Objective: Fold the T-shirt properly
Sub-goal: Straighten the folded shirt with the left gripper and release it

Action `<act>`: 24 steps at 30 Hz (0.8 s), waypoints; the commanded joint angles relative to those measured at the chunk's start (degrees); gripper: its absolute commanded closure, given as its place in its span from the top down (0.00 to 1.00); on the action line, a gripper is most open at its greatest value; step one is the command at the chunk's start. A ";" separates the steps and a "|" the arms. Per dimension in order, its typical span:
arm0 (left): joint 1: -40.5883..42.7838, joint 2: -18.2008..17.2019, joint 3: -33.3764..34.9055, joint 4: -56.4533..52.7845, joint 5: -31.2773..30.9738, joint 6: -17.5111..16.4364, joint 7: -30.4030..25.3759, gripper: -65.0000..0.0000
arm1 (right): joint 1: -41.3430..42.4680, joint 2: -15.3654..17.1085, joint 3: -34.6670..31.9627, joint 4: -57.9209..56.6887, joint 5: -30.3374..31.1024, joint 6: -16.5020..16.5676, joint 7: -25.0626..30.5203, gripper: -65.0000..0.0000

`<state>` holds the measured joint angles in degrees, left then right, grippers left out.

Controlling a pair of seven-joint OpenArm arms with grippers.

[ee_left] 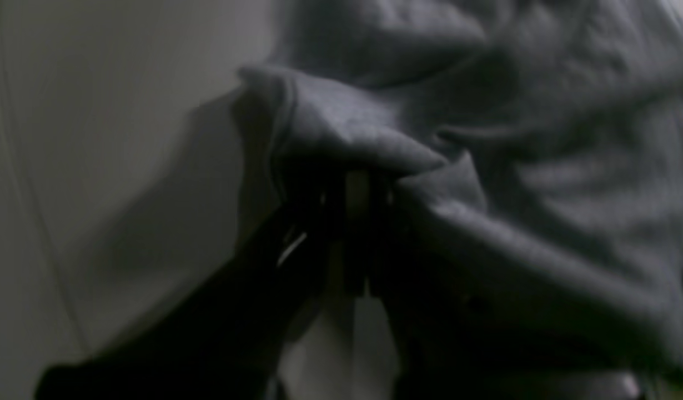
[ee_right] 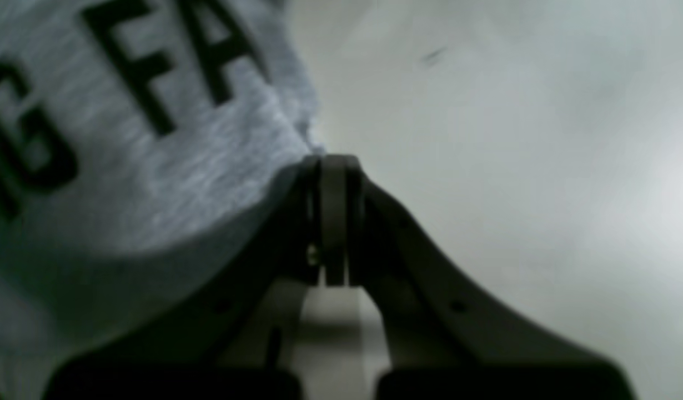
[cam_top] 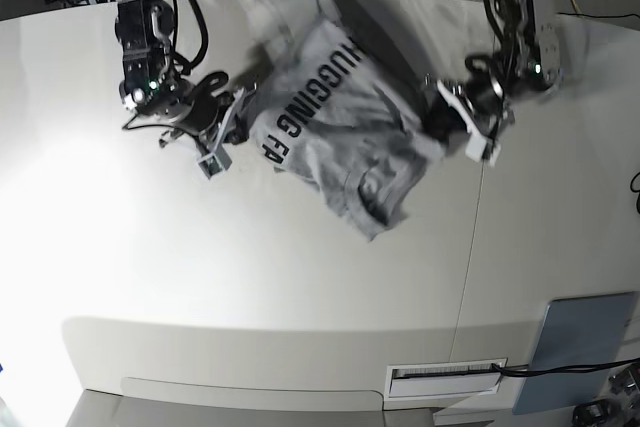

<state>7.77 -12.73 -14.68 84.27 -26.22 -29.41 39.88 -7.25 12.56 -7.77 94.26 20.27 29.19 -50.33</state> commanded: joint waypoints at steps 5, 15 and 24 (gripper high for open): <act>-6.36 -0.61 -0.09 -5.75 2.51 0.85 -2.16 0.07 | -3.80 0.31 -1.44 4.68 1.55 1.22 -1.07 0.00; -11.54 -0.68 -0.09 -7.56 2.56 -3.45 -2.01 0.07 | -9.09 0.31 -8.63 12.55 -0.44 -1.57 -1.92 0.00; -6.05 -3.93 -0.15 5.01 -2.49 1.31 5.40 0.07 | -20.63 0.50 8.24 29.92 -1.22 -4.74 -3.52 0.00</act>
<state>2.33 -16.08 -14.63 88.18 -27.75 -27.55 46.33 -28.08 12.67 0.47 123.04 18.37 24.80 -54.94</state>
